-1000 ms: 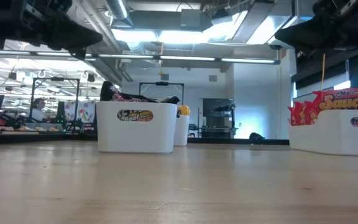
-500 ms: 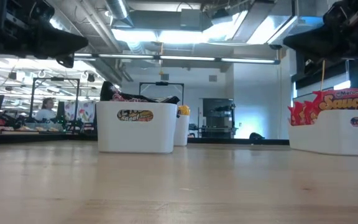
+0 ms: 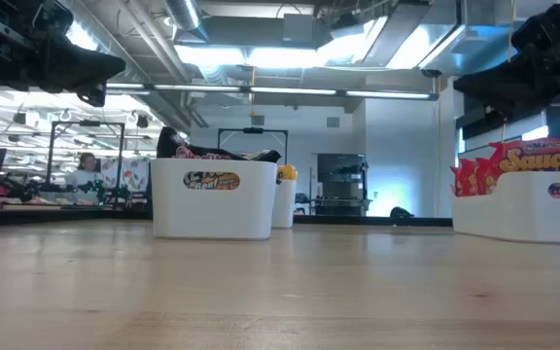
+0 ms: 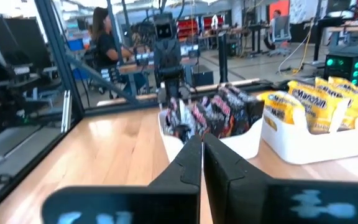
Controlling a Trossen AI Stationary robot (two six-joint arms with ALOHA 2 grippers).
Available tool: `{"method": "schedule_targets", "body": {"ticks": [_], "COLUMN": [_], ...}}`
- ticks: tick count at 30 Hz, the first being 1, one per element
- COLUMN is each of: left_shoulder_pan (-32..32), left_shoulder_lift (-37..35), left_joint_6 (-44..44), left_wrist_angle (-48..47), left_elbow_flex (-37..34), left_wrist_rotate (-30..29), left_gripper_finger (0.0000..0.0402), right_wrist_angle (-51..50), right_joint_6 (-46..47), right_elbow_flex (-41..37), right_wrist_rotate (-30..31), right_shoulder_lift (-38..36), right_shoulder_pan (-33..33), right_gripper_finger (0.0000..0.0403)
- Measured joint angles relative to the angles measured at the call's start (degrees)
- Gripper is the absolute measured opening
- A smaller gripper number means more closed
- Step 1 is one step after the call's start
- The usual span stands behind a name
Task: Sort Maruchan noodles
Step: Return to Home Position
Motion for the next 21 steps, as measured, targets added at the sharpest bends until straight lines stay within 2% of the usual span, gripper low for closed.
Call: {"method": "schedule_targets", "body": {"ticks": [3,10,14,21], "left_shoulder_pan": [0.0,0.0,0.0,0.0], "left_shoulder_lift": [-2.7,-2.6,-2.6,-2.6], "left_joint_6": [0.2,0.1,0.9,2.6], "left_wrist_angle": [-2.4,-3.7,-3.7,-4.1], "left_elbow_flex": [0.0,0.0,0.0,0.0], "left_wrist_rotate": [0.0,2.8,3.5,-1.1], "left_gripper_finger": [0.0004,0.0002,0.0006,0.0002], "right_wrist_angle": [-4.7,-10.4,-10.6,-10.8], "right_joint_6": [-0.3,-1.9,-4.0,-4.5], "right_elbow_flex": [0.0,0.0,0.0,0.0], "right_wrist_rotate": [0.0,-0.6,-1.0,-1.5], "right_shoulder_lift": [-3.1,-11.0,-10.8,-10.6], "right_shoulder_pan": [0.0,0.0,0.0,0.0], "right_gripper_finger": [0.0001,0.0001,0.0001,0.0001]}}
